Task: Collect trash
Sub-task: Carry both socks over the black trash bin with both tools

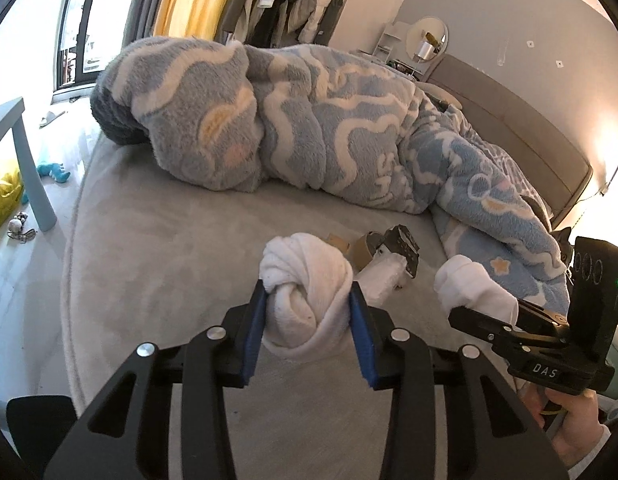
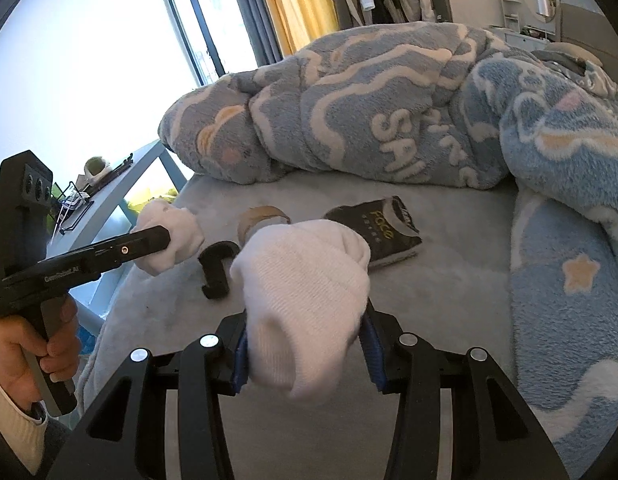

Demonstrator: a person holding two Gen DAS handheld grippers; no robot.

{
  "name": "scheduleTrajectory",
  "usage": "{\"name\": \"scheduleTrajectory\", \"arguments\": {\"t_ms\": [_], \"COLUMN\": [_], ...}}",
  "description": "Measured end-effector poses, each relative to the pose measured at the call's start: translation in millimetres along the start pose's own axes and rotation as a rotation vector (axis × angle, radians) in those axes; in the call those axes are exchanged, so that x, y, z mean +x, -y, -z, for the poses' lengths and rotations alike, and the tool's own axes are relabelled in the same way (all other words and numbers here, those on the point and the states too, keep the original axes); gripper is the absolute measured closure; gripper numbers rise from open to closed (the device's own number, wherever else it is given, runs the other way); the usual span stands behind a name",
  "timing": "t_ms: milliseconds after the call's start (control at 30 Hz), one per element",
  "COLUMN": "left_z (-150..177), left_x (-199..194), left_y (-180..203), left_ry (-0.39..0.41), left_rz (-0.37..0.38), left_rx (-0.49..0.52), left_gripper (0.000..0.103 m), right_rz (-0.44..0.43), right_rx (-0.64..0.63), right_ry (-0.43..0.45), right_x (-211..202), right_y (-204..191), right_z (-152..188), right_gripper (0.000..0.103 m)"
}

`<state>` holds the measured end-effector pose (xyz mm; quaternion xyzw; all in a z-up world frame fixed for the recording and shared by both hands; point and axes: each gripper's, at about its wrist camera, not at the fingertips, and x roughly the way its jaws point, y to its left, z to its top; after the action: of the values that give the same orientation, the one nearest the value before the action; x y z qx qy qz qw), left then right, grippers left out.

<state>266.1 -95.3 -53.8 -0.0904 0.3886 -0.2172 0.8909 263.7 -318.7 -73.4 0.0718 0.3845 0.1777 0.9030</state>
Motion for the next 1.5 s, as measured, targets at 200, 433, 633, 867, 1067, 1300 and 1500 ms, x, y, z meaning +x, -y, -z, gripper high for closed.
{"name": "scheduleTrajectory", "arguments": {"t_ms": [200, 433, 633, 867, 1067, 1300, 1500], "left_z": [1.9, 9.7, 17.3, 30.9, 43.6, 57.2, 66.8], "left_x": [-16.0, -35.2, -55.8, -79.7, -97.0, -112.9, -123.6], "left_y": [-8.2, -20.6, -29.7, -46.3, -63.1, -90.1, -116.2], "left_ry": [0.008, 0.009, 0.016, 0.02, 0.009, -0.005, -0.028], "left_rz": [-0.026, -0.053, -0.076, -0.115, -0.15, -0.198, -0.24], "left_rx": [0.007, 0.014, 0.021, 0.011, 0.007, -0.016, -0.04], "left_gripper": [0.061, 0.061, 0.061, 0.061, 0.061, 0.061, 0.061], "right_rz": [-0.016, -0.039, -0.058, -0.087, -0.113, -0.143, -0.184], "right_rx": [-0.008, -0.006, -0.011, -0.019, -0.04, -0.067, -0.102], "right_ry": [0.002, 0.009, 0.011, 0.022, 0.027, 0.019, 0.01], "right_x": [2.9, 4.2, 4.9, 4.9, 8.1, 16.6, 27.1], "right_y": [-18.2, -41.0, -65.0, -94.1, -122.9, -156.3, -192.8], "right_z": [-2.0, -1.6, 0.2, 2.1, 2.6, 2.6, 0.3], "right_gripper": [0.057, 0.057, 0.057, 0.057, 0.057, 0.057, 0.057]}}
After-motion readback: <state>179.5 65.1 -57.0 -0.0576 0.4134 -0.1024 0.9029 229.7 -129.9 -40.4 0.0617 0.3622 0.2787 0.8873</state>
